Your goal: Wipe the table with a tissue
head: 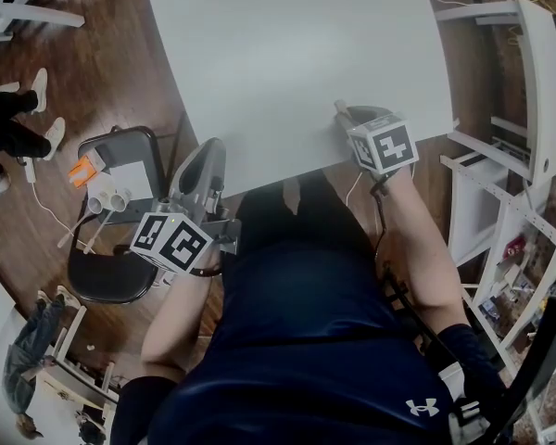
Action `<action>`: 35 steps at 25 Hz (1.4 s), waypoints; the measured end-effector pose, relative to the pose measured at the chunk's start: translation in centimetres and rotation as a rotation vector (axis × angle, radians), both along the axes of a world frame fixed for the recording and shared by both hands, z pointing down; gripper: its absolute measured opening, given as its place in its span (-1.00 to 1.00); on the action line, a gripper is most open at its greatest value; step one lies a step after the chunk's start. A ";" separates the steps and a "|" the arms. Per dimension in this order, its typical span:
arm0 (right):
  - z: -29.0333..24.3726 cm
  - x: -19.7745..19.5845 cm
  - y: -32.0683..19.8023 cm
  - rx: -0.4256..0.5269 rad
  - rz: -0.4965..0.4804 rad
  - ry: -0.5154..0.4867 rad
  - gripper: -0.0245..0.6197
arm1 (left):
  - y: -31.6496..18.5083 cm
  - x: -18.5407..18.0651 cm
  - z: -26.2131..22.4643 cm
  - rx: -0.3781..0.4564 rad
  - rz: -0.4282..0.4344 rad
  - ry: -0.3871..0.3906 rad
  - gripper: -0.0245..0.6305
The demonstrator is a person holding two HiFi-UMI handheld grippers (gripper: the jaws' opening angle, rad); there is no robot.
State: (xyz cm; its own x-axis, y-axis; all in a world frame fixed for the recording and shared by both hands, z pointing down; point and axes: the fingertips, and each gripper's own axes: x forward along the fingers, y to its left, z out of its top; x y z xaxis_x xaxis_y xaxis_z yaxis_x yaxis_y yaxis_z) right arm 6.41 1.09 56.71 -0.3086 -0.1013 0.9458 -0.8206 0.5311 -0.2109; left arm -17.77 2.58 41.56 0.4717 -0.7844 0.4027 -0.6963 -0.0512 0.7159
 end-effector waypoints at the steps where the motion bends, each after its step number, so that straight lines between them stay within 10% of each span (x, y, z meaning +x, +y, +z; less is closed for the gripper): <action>1: -0.2 -0.2 0.1 -0.003 0.016 -0.026 -0.75 | 0.1 0.0 -0.1 0.002 0.000 -0.001 -0.91; 20: -14.3 0.5 2.7 0.207 0.278 -0.681 -0.74 | -0.3 9.3 -5.1 0.156 0.134 -0.008 -0.91; 35: -24.2 7.8 1.4 0.508 0.469 -0.875 -0.74 | -1.4 15.5 -11.4 0.313 0.191 -0.039 -0.91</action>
